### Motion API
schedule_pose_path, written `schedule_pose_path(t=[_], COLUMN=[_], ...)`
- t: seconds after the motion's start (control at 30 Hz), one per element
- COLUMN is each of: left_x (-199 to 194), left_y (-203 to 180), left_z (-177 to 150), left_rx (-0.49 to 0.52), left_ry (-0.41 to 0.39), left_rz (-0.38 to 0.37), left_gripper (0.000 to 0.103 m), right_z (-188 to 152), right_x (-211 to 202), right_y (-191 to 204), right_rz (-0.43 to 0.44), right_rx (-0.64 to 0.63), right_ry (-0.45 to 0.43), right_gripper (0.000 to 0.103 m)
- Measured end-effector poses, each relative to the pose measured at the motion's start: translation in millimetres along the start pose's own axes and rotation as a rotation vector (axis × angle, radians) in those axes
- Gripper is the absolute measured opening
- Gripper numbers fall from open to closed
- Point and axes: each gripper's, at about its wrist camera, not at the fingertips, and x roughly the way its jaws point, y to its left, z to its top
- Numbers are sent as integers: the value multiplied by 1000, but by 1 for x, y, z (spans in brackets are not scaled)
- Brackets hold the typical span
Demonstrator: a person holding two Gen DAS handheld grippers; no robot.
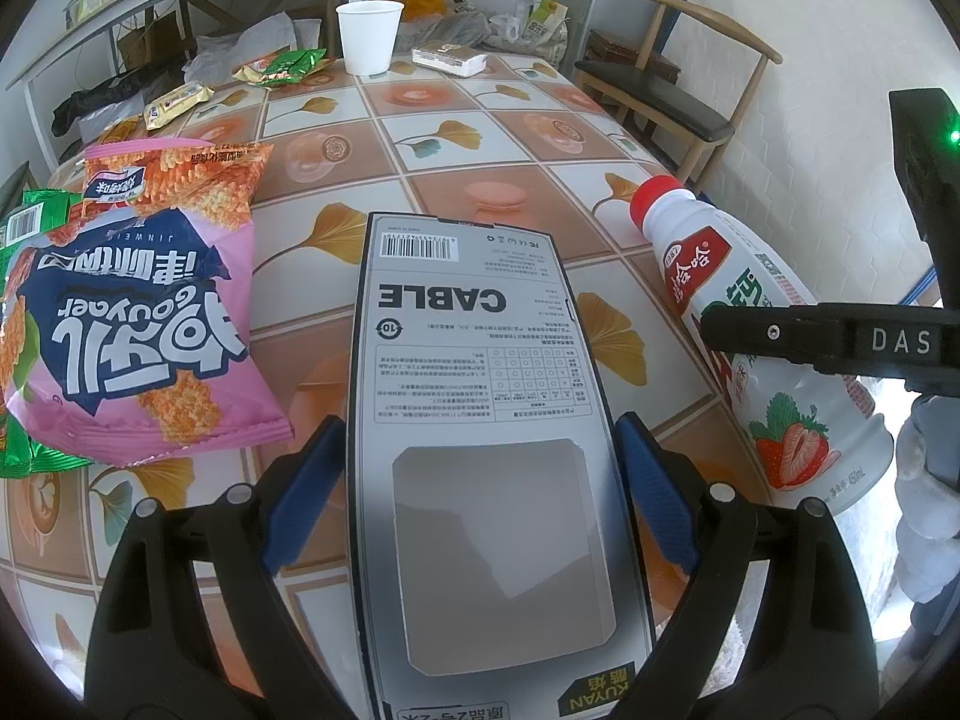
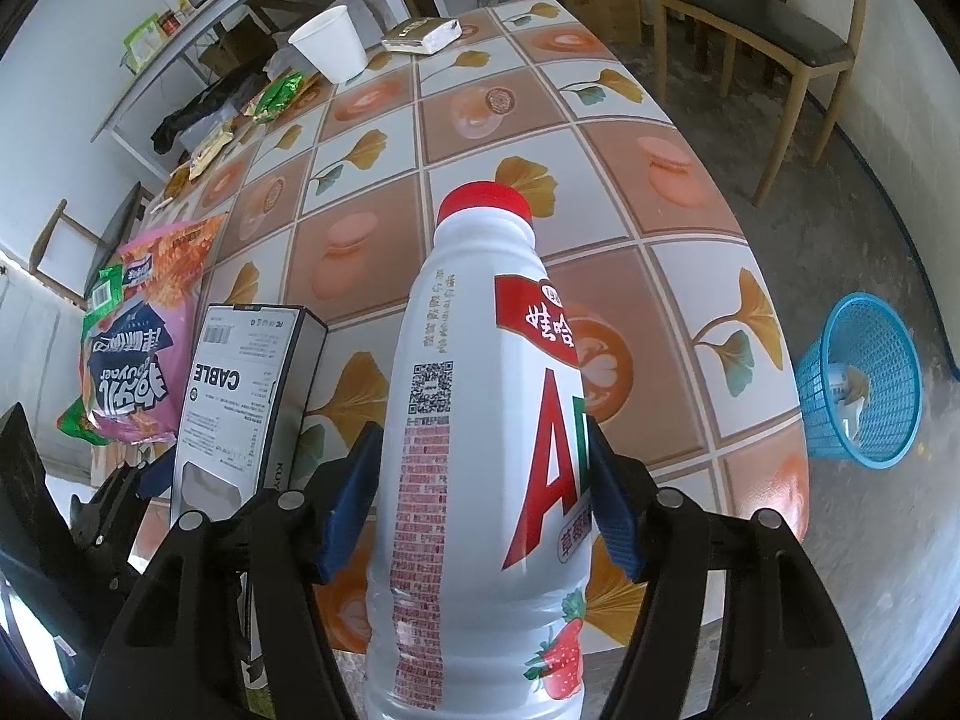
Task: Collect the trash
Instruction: 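Lift the white bottle with the right tool while the left tool lifts the CABLE box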
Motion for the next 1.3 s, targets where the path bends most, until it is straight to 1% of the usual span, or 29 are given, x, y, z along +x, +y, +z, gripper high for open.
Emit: schedule_pose_path(t=[0.63,1.1,1.3], left_x=[0,-1,-1], left_y=[0,7,6], left_z=[-1,7,4], left_rx=[0,-24,-24], left_ry=[-2,-5,-13], left_rz=[0,5,6], left_gripper=[86,84,84], right_z=[0,-2,-2], right_x=[-1,-7,-8], right_y=[-2,-7,-8], right_rz=[12,21,23], right_rx=[10,26,28], right_ry=[-13,-33,-36], right_gripper=[62,62,62])
